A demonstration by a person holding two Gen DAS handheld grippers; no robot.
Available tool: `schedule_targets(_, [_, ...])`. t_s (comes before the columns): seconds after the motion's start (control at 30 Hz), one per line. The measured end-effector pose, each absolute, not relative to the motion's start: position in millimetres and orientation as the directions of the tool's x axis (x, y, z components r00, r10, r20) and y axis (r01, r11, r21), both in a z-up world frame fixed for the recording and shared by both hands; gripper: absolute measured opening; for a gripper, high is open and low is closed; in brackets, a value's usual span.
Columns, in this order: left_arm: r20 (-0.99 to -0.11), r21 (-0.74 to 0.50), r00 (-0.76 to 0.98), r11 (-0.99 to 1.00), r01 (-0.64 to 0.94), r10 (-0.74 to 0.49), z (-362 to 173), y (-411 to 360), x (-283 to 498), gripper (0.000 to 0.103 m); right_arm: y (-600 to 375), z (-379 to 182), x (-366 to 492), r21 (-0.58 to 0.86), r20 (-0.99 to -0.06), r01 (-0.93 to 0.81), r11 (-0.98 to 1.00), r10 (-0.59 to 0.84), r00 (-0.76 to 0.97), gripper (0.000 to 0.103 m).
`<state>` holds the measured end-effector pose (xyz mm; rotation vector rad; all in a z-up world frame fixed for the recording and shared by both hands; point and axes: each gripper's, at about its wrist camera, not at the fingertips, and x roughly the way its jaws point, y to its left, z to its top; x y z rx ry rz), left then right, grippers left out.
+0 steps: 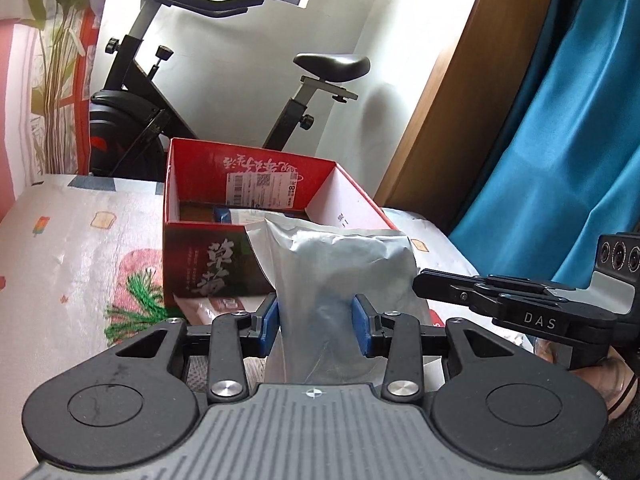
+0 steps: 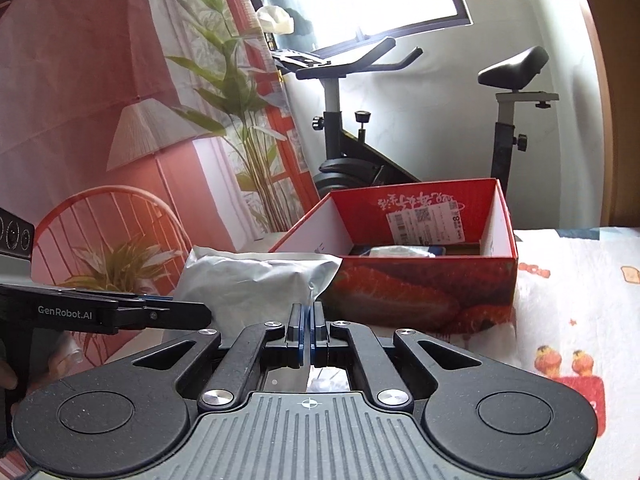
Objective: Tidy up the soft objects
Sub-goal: 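Lift the white pouch with the left gripper and carry it over the box, then open the left gripper to drop the white pouch into the red box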
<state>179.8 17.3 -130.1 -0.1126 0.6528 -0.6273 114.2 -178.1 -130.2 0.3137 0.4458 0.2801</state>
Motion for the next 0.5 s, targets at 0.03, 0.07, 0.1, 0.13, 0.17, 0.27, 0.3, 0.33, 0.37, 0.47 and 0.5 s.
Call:
schedule_targets(0.03, [-0.536,-0.291,0.613,0.808,0.512,-0.581,-129,15,190,0.041,-182,-127,124,0.353,-0.38,-0.195,0.915,0.33,0.864,0.003])
schedule_targets(0.07, [-0.542,-0.303,0.605,0.806,0.508,-0.584,-128,13,202,0.041,-185,-124,134,0.347,-0.385,-0.194,0.918,0.328,0.862,0.003])
schedule_targets(0.1, [-0.549,-0.318,0.595,0.805,0.5,-0.587,-127,11,215,0.041,-188,-120,144,0.338,-0.391,-0.195,0.921,0.326,0.861,0.003])
schedule_targets(0.13, [-0.555,-0.335,0.584,0.802,0.494,-0.592,-126,10,228,0.041,-192,-117,157,0.326,-0.398,-0.193,0.925,0.319,0.86,0.002])
schedule_targets(0.17, [-0.557,-0.343,0.58,0.801,0.49,-0.594,-124,9,240,0.041,-195,-114,167,0.32,-0.404,-0.19,0.928,0.315,0.859,0.002])
schedule_targets(0.27, [-0.558,-0.337,0.585,0.805,0.488,-0.588,-118,3,273,0.041,-205,-105,203,0.32,-0.406,-0.176,0.931,0.302,0.862,0.003])
schedule_targets(0.3, [-0.555,-0.341,0.586,0.804,0.487,-0.59,-116,1,284,0.041,-209,-102,215,0.317,-0.402,-0.17,0.933,0.295,0.867,0.003])
schedule_targets(0.33, [-0.548,-0.35,0.591,0.804,0.48,-0.592,-116,0,295,0.041,-213,-101,227,0.314,-0.397,-0.164,0.935,0.286,0.872,0.003])
schedule_targets(0.37, [-0.539,-0.361,0.6,0.805,0.47,-0.592,-116,-1,305,0.041,-217,-100,238,0.317,-0.393,-0.161,0.935,0.283,0.875,0.003])
schedule_targets(0.47, [-0.53,-0.338,0.623,0.817,0.467,-0.575,-116,-11,330,0.041,-227,-103,270,0.32,-0.408,-0.137,0.938,0.267,0.873,0.002])
schedule_targets(0.5, [-0.532,-0.323,0.629,0.822,0.468,-0.567,-117,-14,336,0.041,-230,-106,279,0.315,-0.413,-0.129,0.94,0.258,0.873,0.002])
